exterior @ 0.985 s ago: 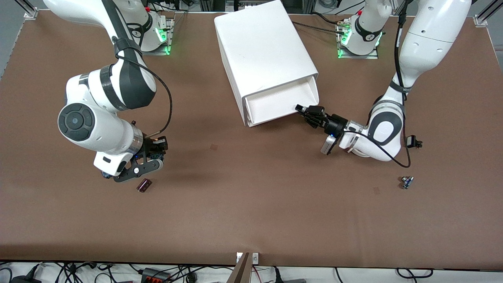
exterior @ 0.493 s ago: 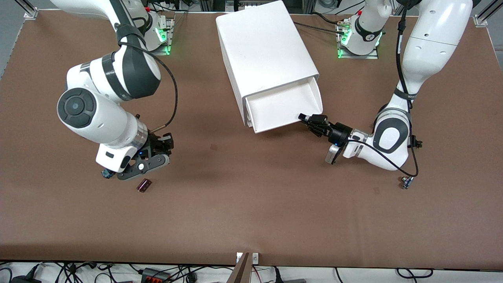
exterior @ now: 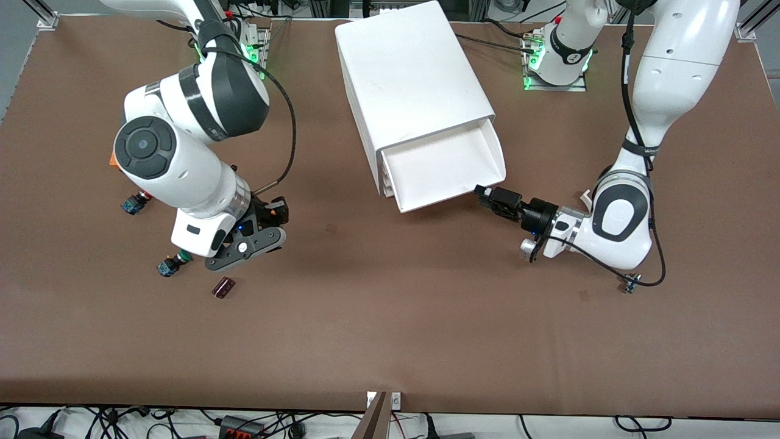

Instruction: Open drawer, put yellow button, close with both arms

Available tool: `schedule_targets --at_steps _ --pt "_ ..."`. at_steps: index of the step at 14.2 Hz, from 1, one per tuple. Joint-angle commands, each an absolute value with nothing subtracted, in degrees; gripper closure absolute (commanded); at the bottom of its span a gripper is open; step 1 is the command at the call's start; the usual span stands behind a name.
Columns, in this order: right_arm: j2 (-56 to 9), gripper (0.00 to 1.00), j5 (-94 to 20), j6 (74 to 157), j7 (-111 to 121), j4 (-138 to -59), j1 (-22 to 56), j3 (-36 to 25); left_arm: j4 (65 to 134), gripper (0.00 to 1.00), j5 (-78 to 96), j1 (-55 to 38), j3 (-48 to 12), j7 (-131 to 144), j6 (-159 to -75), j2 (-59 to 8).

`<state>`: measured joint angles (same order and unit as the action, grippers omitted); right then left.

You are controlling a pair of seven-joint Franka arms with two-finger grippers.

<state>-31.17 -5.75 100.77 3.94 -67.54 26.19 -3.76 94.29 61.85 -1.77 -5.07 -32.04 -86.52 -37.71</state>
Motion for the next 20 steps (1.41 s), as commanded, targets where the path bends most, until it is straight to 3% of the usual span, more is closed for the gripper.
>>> schedule_targets --at_steps 1,6,12,20 --pt "-31.7 1.00 -6.3 100.6 1.6 -65.7 29.4 -4.0 92.2 0.00 55.3 -2.3 -4.7 -17.6 -86.3 -32.4" --pt "-32.3 1.00 -6.2 101.4 -9.9 -63.0 38.0 -4.0 84.0 0.00 31.9 -3.2 -5.6 4.3 -86.3 -29.7" --pt "-35.2 1.00 -6.2 107.0 -19.4 -60.5 45.2 -4.0 83.2 0.00 5.2 -4.6 -5.6 10.0 -87.2 -30.1" --pt "-40.1 1.00 -6.3 110.0 -27.0 -56.9 50.5 -3.9 75.9 0.00 -1.2 -4.1 -4.2 13.6 -87.7 -32.3"
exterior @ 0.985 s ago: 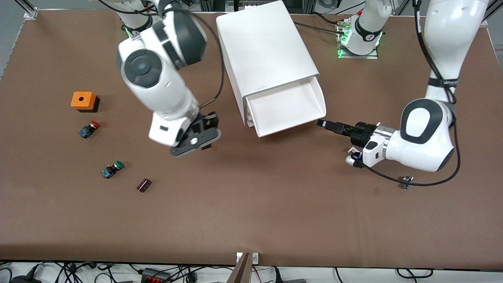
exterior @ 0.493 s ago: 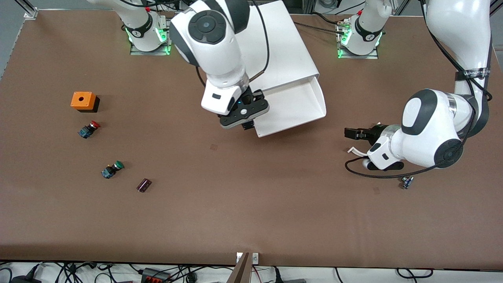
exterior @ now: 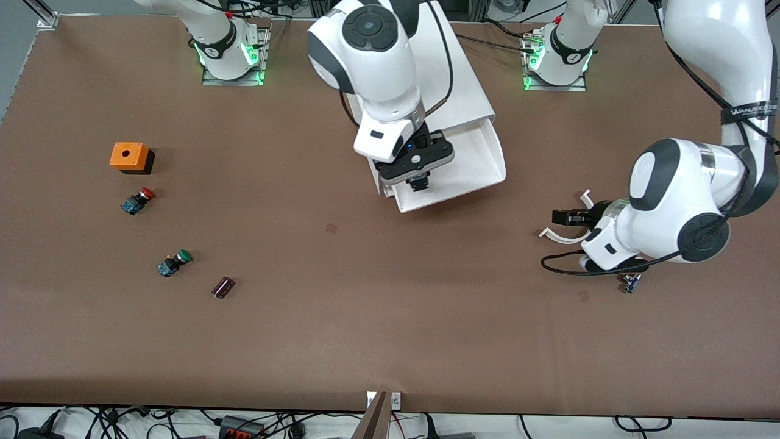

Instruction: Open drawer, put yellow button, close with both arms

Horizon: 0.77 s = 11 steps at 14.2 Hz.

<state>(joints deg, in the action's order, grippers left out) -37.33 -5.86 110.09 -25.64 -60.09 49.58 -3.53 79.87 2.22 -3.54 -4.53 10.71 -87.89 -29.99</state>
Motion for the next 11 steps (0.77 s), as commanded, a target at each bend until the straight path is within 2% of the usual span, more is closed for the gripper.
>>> schedule_targets --at_steps 1,5,11 --pt "-40.9 1.00 -6.3 110.0 -27.1 -56.9 51.1 -3.9 75.0 0.00 -2.8 -4.7 -4.2 15.1 -88.4 -33.0" --pt "-42.2 1.00 -6.3 110.0 -27.0 -56.9 52.2 -3.8 75.4 0.00 -0.2 -3.5 -4.7 15.6 -92.5 -32.3" --pt "-44.2 1.00 -6.2 111.0 -27.2 -56.9 52.4 -2.6 77.4 0.00 1.6 -2.2 -5.1 16.0 -92.5 -32.3"
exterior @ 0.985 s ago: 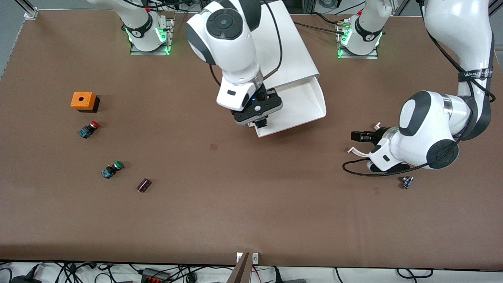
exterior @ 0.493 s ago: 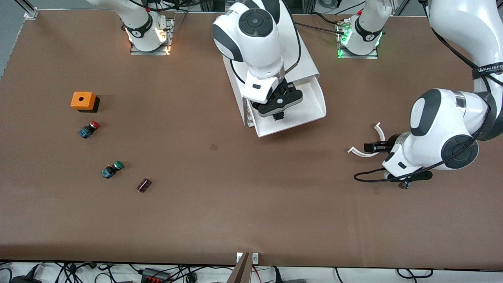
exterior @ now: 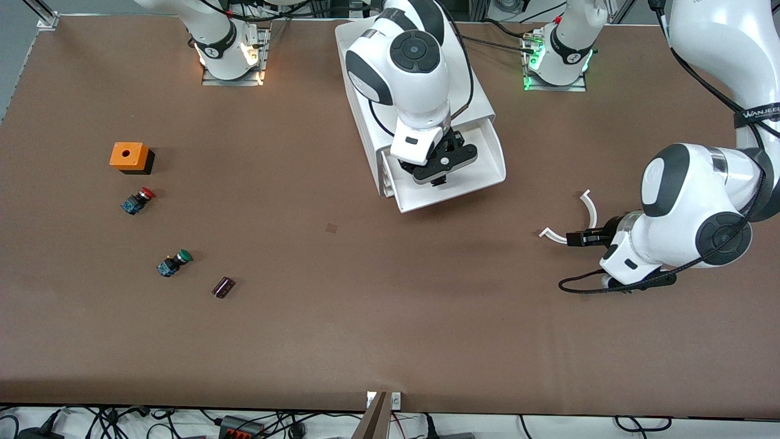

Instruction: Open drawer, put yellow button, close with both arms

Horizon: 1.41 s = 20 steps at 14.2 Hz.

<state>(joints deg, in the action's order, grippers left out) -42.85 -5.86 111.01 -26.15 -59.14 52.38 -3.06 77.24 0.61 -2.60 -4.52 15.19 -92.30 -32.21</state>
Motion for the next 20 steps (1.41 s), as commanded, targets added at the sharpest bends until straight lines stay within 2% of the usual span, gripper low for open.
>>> schedule_targets --at_steps 1,4,5,6,8,14,17,20 --pt "-44.4 1.00 -6.2 111.0 -27.2 -56.9 52.7 -2.6 77.5 0.00 1.7 -2.1 -5.1 16.0 -92.5 -32.3" --pt "-44.6 1.00 -6.2 110.9 -27.2 -56.9 53.3 -2.6 77.5 0.00 1.7 -2.2 -5.1 15.9 -93.2 -32.3" --pt "-44.6 0.96 -6.2 110.8 -27.2 -56.9 53.3 -2.6 77.4 0.00 1.7 -2.6 -5.1 16.0 -93.4 -32.3" --pt "-44.6 0.84 -6.2 110.5 -27.2 -56.9 53.4 -2.7 77.4 0.00 1.6 -2.7 -5.2 16.0 -93.5 -32.3" --pt "-44.6 0.00 -6.2 110.2 -27.2 -56.9 53.4 -2.9 77.4 0.00 1.6 -2.8 -5.2 15.9 -93.5 -32.3" --pt "-43.9 0.00 -6.2 109.3 -28.8 -56.2 53.3 -3.3 77.4 0.00 1.5 -3.1 -5.2 16.2 -94.0 -32.3" --pt "-43.8 0.00 -6.2 102.5 -28.7 -50.1 50.9 -3.6 77.8 0.00 1.7 -3.3 -5.4 18.9 -93.8 -31.7" --pt "-40.5 0.00 -5.4 97.3 -28.5 -49.7 45.8 -4.4 79.3 0.00 1.5 -3.3 -9.6 25.5 -94.1 -30.9"
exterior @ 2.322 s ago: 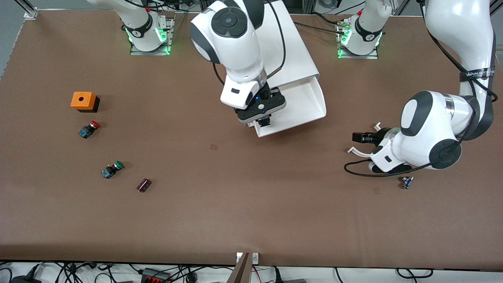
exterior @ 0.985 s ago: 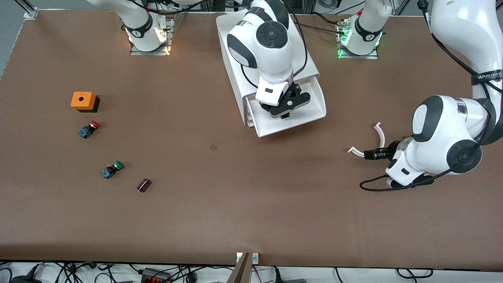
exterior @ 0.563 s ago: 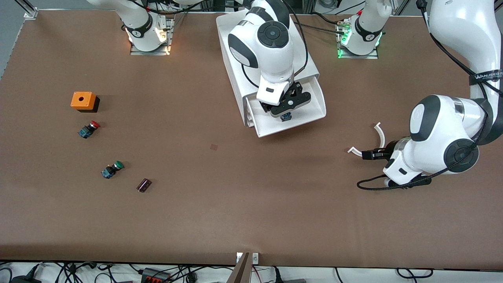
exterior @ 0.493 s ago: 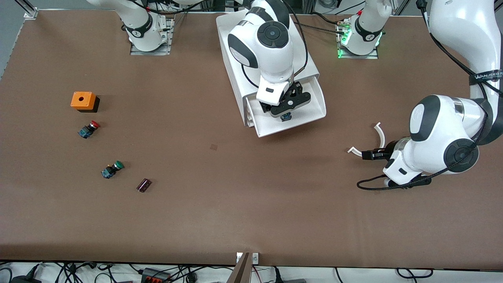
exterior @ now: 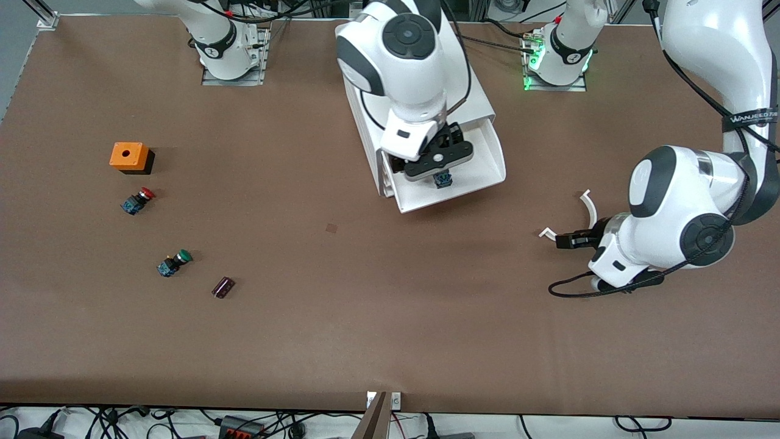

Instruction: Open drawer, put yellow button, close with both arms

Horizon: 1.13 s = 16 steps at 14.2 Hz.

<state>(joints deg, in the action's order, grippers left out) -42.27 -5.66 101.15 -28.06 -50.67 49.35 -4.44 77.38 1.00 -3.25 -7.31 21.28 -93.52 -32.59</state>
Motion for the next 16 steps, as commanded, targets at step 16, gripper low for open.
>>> schedule_targets --at_steps 16 --pt "-36.0 0.00 -5.4 80.2 -3.8 -52.9 20.2 -9.7 91.7 0.00 0.8 -11.3 -18.1 46.0 -111.6 -28.3"
